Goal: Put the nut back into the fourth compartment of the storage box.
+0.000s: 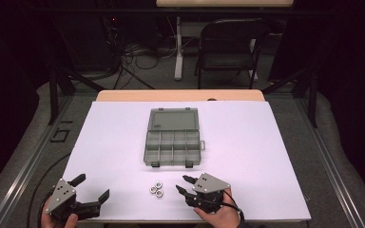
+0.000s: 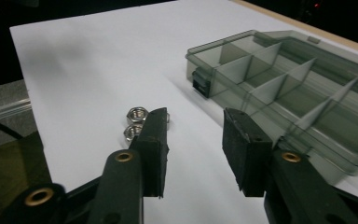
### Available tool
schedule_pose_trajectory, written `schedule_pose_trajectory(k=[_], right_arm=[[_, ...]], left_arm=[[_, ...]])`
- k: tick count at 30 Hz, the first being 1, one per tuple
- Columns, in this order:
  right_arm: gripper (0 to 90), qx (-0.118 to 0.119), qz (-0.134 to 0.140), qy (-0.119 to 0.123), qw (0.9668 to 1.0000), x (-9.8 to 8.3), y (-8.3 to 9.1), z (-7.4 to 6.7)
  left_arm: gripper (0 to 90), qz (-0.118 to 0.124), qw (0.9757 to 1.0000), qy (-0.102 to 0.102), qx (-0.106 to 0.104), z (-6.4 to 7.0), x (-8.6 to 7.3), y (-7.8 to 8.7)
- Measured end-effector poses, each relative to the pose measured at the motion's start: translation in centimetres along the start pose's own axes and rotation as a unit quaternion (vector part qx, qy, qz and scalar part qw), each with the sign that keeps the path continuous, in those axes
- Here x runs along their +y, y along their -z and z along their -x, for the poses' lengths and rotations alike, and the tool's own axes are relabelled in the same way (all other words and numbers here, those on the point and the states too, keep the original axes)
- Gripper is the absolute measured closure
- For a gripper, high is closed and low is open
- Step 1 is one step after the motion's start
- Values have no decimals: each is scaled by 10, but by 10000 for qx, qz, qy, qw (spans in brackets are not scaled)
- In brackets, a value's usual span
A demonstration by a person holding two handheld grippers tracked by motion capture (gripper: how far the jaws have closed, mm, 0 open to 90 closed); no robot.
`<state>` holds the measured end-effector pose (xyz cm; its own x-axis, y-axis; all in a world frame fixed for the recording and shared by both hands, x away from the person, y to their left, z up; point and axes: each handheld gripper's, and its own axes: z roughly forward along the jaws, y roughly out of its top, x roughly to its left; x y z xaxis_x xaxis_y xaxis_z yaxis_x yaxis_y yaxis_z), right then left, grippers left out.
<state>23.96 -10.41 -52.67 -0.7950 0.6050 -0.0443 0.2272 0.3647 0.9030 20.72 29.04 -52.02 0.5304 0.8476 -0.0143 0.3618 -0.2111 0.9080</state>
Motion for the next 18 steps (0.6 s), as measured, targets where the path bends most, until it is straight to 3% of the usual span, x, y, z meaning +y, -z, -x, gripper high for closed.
schedule_pose_trajectory(k=[5,11,18], right_arm=[[644,207,-243,88,9995,6,-15,-8],[658,518,-627,134,9966,7,-40,-17],[670,612,-969,111,9933,4,-63,-26]], left_arm=[[3,-17,10000,-8,5,0,0,0],[4,5,10000,26,5,0,-1,-1],[3,-4,10000,45,-34,0,-1,-1]])
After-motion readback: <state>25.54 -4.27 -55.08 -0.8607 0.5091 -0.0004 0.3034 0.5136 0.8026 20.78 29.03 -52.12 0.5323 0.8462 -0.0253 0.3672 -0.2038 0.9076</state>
